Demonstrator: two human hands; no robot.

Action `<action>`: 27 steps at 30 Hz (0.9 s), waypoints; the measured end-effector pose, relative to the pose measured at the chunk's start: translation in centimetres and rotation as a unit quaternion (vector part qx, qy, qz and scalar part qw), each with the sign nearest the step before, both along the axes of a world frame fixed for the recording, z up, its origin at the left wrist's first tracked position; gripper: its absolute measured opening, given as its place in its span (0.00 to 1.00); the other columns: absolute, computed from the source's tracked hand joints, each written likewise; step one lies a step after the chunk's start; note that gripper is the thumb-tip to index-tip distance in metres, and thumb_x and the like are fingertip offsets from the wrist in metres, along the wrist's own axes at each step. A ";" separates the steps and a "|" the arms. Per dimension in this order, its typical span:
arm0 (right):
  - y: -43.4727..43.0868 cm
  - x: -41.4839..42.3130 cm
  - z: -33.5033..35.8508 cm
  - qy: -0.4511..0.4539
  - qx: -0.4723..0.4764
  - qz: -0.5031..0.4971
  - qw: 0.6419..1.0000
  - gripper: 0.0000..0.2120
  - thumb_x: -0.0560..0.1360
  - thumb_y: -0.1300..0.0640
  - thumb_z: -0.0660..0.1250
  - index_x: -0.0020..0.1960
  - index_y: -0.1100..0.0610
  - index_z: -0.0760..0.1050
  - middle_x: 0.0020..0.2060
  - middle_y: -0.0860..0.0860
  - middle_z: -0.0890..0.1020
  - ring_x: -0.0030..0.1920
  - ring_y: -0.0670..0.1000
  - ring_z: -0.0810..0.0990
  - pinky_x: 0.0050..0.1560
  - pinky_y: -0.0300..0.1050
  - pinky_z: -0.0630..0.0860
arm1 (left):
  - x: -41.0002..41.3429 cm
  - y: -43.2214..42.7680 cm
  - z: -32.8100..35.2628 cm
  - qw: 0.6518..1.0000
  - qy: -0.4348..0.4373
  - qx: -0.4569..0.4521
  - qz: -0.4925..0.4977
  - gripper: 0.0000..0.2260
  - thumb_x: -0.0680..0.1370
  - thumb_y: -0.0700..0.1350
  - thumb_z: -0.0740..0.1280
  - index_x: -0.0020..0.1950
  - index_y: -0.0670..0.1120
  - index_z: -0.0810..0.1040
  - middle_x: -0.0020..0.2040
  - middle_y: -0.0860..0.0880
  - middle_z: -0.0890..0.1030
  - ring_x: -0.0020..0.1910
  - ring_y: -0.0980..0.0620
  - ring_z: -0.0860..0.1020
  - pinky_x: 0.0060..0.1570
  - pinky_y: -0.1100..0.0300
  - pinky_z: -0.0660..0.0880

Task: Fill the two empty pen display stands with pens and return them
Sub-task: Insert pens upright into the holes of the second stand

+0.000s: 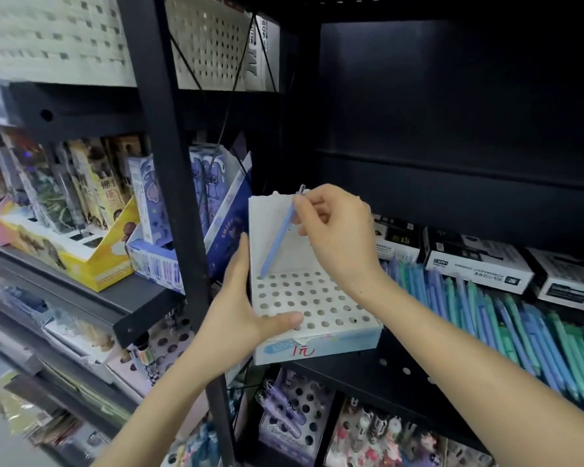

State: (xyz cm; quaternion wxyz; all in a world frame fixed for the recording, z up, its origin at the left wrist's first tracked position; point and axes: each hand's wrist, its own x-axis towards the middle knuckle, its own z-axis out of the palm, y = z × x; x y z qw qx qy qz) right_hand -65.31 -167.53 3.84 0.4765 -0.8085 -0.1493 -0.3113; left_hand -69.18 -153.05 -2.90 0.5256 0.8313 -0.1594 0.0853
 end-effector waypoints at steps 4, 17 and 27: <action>0.7 1.2 0.0 0.022 -0.049 -0.008 0.999 0.10 0.78 0.54 0.63 0.44 0.59 0.78 0.35 0.50 0.82 0.36 0.47 0.81 0.44 0.49 0.78 | 1.3 -0.2 -0.6 0.999 0.004 -0.012 -0.031 0.54 0.64 0.50 0.77 0.75 0.62 0.40 0.73 0.70 0.51 0.71 0.67 0.57 0.66 0.67 0.61; 1.8 3.6 -0.6 0.089 -0.107 -0.003 0.990 0.15 0.76 0.55 0.65 0.38 0.65 0.79 0.33 0.58 0.82 0.34 0.57 0.81 0.37 0.55 0.79 | 3.6 -0.8 -0.4 0.996 -0.021 -0.050 -0.064 0.50 0.60 0.47 0.77 0.68 0.69 0.46 0.60 0.84 0.57 0.64 0.78 0.58 0.57 0.80 0.61; -7.3 -2.4 -0.1 0.086 -0.103 -0.087 0.987 0.08 0.76 0.53 0.64 0.46 0.53 0.81 0.38 0.44 0.82 0.40 0.41 0.79 0.43 0.40 0.77 | 2.0 -1.7 0.8 0.993 -0.055 0.005 0.102 0.45 0.68 0.44 0.76 0.71 0.68 0.49 0.73 0.59 0.61 0.71 0.56 0.63 0.68 0.50 0.65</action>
